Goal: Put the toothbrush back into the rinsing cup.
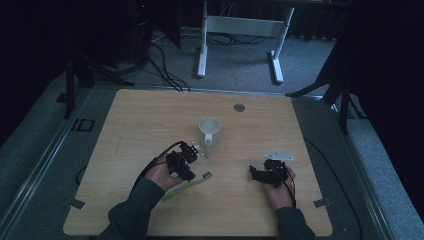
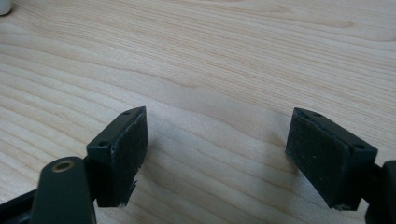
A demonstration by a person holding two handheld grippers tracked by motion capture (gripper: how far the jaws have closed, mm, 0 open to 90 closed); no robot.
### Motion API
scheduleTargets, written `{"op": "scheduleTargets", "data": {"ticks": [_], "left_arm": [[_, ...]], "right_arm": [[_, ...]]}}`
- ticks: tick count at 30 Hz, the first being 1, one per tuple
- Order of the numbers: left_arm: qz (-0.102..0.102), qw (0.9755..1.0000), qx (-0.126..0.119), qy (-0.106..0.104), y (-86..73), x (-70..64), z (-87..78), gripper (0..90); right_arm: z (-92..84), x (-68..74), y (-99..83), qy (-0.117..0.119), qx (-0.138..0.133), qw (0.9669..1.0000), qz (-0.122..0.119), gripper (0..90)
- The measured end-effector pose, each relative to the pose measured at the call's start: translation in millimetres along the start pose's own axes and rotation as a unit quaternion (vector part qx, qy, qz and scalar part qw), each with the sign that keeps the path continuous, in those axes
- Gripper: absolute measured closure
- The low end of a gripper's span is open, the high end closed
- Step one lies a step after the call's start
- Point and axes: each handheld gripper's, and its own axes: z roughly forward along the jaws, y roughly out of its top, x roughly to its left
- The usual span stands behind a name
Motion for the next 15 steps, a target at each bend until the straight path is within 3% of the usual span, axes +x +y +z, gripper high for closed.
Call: {"op": "scheduleTargets", "data": {"ticks": [15], "left_arm": [[0.009,0.9997,0.021,-0.010,0.5,-0.3,6.9,65.3]], "right_arm": [[0.0,0.0,0.0,0.000,0.000,1.0000,-0.001,20.5]]}}
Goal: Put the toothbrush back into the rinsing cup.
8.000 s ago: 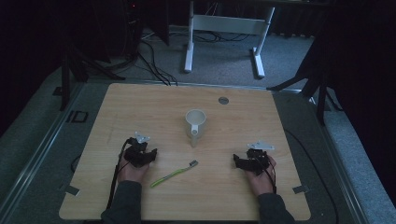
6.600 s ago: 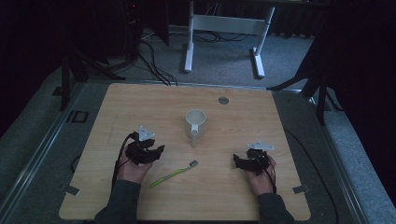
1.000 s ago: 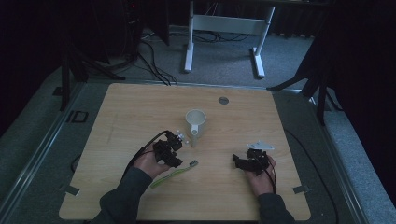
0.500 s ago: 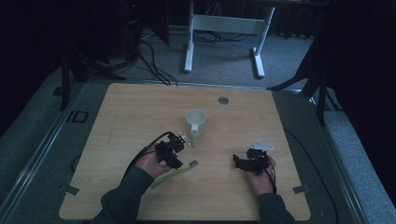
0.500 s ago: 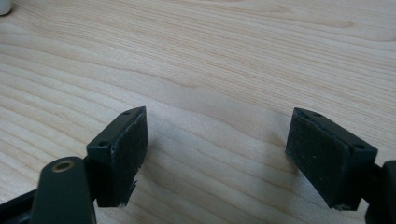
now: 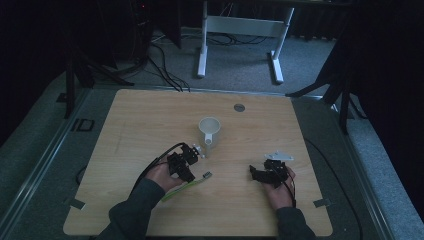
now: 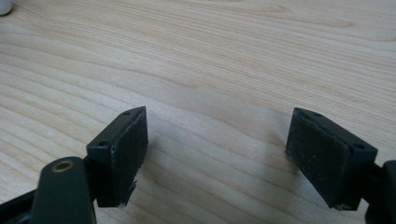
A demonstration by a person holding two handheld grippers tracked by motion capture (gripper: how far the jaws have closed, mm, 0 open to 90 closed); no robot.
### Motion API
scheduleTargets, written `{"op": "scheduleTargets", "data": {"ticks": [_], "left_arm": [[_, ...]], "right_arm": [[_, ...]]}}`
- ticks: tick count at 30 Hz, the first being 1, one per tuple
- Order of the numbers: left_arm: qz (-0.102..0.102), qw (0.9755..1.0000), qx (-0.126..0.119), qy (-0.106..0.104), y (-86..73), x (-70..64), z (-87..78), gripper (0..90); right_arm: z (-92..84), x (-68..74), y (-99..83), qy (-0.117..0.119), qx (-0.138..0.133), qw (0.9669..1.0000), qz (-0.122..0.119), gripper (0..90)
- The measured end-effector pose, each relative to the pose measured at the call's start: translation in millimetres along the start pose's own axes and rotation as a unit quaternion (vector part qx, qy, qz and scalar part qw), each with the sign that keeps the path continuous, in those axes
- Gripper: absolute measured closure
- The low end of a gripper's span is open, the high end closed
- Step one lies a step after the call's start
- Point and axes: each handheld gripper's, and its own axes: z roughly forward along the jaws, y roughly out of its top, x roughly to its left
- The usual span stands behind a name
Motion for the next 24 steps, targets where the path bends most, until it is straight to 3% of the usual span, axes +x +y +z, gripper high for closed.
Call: {"op": "scheduleTargets", "data": {"ticks": [13,24], "left_arm": [[0.010,0.9995,0.027,-0.012,-0.1,-3.7,9.2,67.1],[0.016,0.9990,0.040,-0.010,0.6,-5.5,14.6,69.4]], "right_arm": [[0.0,0.0,0.0,0.000,0.000,1.0000,0.000,20.4],[0.0,0.0,0.0,0.000,0.000,1.0000,0.000,20.4]]}}
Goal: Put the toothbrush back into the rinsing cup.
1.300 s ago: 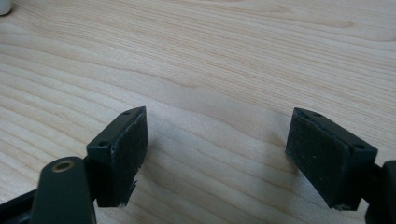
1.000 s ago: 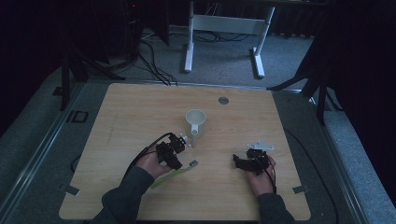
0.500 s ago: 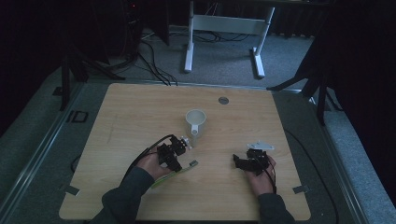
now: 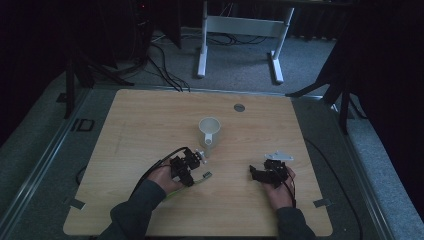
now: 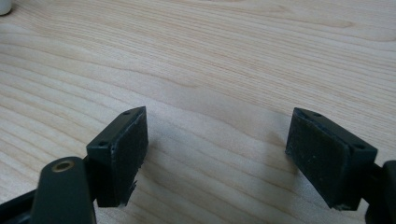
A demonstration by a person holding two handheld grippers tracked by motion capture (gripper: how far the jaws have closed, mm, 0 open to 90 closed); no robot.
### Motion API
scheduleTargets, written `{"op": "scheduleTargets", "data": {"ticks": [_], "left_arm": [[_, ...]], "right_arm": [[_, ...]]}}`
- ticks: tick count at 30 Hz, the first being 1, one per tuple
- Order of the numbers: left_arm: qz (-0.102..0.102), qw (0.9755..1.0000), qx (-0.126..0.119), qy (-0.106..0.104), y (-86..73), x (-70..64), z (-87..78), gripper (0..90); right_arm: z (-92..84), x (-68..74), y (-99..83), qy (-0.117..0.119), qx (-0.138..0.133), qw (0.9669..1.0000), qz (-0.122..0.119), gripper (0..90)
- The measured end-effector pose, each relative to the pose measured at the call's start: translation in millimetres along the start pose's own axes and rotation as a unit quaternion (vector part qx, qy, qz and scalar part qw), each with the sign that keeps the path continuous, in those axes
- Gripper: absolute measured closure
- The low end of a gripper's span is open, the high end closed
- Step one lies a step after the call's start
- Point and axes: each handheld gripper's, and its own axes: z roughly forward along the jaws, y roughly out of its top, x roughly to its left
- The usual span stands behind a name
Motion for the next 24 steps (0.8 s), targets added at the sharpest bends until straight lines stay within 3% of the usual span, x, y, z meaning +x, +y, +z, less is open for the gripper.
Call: {"op": "scheduleTargets", "data": {"ticks": [24], "left_arm": [[0.016,0.9994,0.029,0.007,5.0,-1.3,16.4,71.7]], "right_arm": [[0.0,0.0,0.0,0.000,0.000,1.0000,0.000,20.4]]}}
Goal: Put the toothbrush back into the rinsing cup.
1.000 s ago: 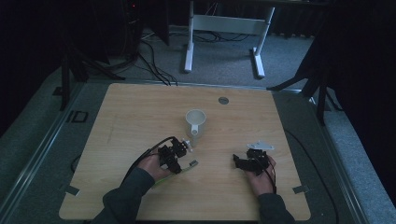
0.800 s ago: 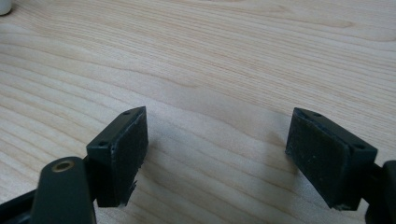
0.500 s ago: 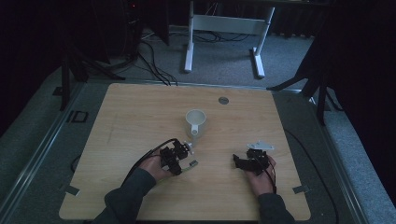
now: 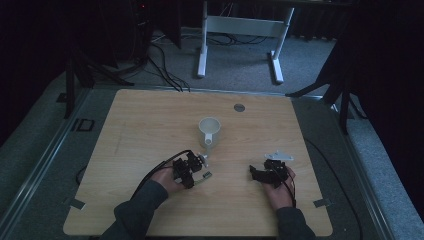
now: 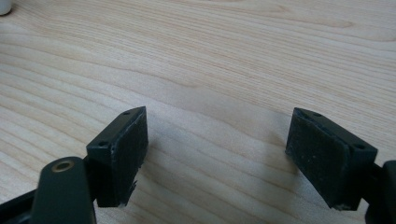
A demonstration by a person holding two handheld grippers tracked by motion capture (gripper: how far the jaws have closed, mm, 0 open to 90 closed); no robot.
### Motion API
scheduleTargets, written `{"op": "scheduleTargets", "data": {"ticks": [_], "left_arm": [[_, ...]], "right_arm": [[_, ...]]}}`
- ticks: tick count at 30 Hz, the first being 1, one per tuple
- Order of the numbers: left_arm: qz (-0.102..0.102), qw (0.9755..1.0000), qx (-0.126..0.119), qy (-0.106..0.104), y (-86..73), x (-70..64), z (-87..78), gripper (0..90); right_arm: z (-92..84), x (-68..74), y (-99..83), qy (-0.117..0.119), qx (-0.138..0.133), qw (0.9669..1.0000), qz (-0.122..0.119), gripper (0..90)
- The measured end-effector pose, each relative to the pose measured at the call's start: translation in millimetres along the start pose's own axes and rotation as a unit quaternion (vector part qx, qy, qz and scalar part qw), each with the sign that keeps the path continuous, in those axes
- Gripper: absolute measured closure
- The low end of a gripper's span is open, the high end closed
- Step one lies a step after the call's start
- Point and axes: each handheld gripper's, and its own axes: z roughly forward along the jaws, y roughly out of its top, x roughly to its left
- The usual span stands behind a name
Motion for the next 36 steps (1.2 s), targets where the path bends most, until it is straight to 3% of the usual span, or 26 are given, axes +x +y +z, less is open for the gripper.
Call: {"op": "scheduleTargets", "data": {"ticks": [20,28,36], "left_arm": [[0.006,0.9999,0.009,0.005,3.4,2.2,4.2,79.1],[0.011,0.9997,0.011,0.017,3.5,-0.3,4.0,80.7],[0.006,0.9999,-0.004,0.013,2.5,-0.4,-2.4,80.9]], "right_arm": [[0.0,0.1,0.0,0.001,0.000,1.0000,-0.001,20.4],[0.0,0.1,0.0,0.001,0.000,1.0000,-0.001,20.4],[0.0,0.1,0.0,0.001,0.000,1.0000,-0.001,20.4]]}}
